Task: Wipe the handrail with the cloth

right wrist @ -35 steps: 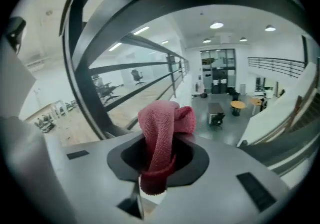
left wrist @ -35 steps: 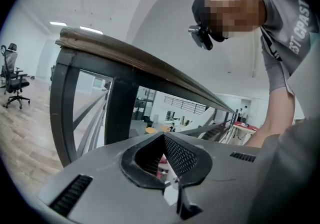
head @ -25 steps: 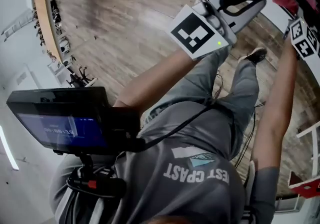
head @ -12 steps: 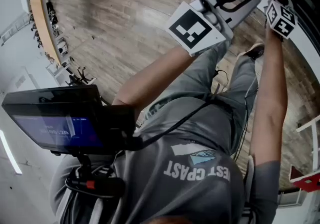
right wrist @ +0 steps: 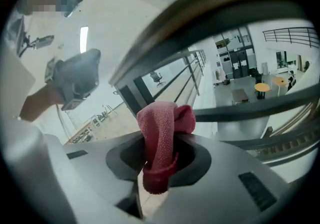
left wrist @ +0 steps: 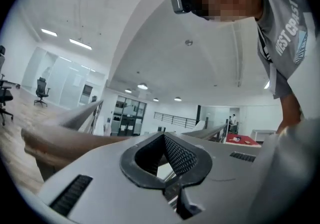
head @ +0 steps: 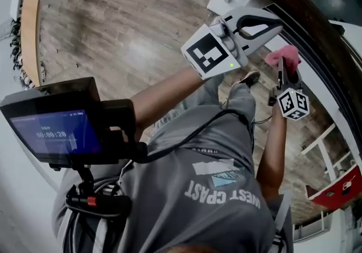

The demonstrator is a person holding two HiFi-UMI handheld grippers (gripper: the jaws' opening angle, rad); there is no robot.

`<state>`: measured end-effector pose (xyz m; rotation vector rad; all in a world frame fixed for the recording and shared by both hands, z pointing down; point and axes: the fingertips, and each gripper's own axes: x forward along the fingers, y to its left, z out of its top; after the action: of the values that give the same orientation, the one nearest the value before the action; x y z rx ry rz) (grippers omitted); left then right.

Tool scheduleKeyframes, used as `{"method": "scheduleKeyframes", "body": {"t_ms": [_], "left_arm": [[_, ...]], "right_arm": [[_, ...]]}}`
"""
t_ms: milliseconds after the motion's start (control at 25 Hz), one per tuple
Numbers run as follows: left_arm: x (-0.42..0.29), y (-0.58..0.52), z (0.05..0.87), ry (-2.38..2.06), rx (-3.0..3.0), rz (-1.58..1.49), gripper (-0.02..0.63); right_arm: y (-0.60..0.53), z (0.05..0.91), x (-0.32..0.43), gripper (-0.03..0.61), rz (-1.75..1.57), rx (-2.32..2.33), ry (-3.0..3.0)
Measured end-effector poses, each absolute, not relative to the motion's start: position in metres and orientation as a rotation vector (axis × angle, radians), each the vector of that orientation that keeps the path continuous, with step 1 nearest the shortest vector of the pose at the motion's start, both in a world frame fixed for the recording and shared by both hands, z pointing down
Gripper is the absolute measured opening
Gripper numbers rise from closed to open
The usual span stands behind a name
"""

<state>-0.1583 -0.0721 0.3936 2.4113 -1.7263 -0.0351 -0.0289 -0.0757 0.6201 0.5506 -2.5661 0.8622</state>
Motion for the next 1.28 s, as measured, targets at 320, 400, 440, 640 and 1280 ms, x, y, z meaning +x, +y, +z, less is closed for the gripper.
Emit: {"method": "scheduleKeyframes", "body": {"t_ms": [320,400,440,640,1280], "left_arm": [[-0.14,-0.049,0.235,-1.773,2.571,-0.144,0.005],[-0.126,-0.04,0.204,-1.765,2.643,-0.148,0.005],[-0.116,-0.035,0.191,-1.766,2.683,-0.146,0.005],[-0.09,-0.024,0.154,-1.84,2.713,-0.084,0.005],[0.007,-0.025,0.092,-1.886,2.791,-0.176,0.005]], "right_arm": [[-0.1,0.37,0.051,0.071,0.606,0.688,-2.891],[-0.101,0.317,0.071,0.071,0.51,0.72,-2.969],[-0.101,0.294,0.083,0.071,0.462,0.725,-3.004],[-0.111,0.199,0.14,0.071,0.234,0.726,-3.097],[-0.112,0.087,0.285,0.071,-0.116,0.747,-3.056]]}}
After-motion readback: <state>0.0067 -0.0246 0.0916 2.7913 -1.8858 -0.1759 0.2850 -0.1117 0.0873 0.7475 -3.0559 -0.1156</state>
